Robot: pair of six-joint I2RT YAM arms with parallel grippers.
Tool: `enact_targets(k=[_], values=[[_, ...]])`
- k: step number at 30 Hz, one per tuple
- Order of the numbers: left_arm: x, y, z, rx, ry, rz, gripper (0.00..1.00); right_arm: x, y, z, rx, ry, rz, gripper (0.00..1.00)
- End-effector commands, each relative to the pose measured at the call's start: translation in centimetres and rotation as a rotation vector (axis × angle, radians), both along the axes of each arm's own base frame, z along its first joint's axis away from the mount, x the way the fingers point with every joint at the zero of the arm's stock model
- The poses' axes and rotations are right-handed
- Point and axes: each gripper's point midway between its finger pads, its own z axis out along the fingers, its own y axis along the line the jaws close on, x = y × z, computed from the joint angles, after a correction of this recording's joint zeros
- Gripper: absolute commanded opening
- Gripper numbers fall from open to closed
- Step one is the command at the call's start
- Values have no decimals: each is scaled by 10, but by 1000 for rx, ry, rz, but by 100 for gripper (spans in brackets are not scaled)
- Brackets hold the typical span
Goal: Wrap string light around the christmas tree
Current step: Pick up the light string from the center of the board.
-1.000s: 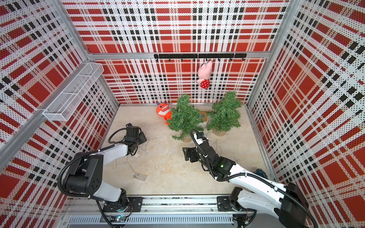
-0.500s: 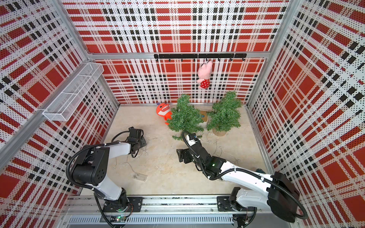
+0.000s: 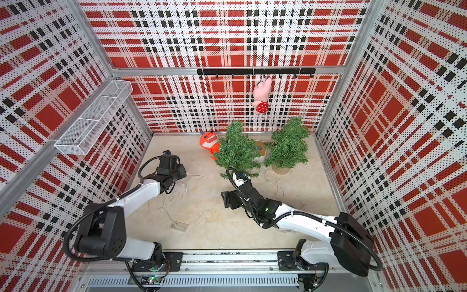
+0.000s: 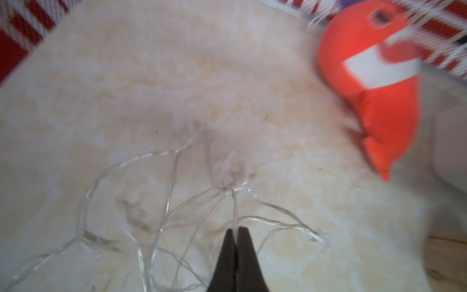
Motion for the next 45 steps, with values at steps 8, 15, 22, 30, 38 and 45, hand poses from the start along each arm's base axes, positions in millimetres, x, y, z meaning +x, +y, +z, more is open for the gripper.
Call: enact_targets(k=[8,15,22,30,38,45], values=[[-26,-74,101,-167,-144,-340,0,11,67,56,3,-191,244,86],[-31,-105,150,-200,-238,-428,1,15,100,77,94,-355,342,97],[-40,-103,170,-256,-283,-392,2,47,121,88,163,-408,232,100],[-45,-103,182,-279,-317,-396,3,80,154,68,110,-463,192,71],[-47,-99,185,-308,-336,-389,3,85,168,58,168,-468,195,65],[-49,-78,180,-298,-340,-331,16,98,157,63,99,-506,116,14]])
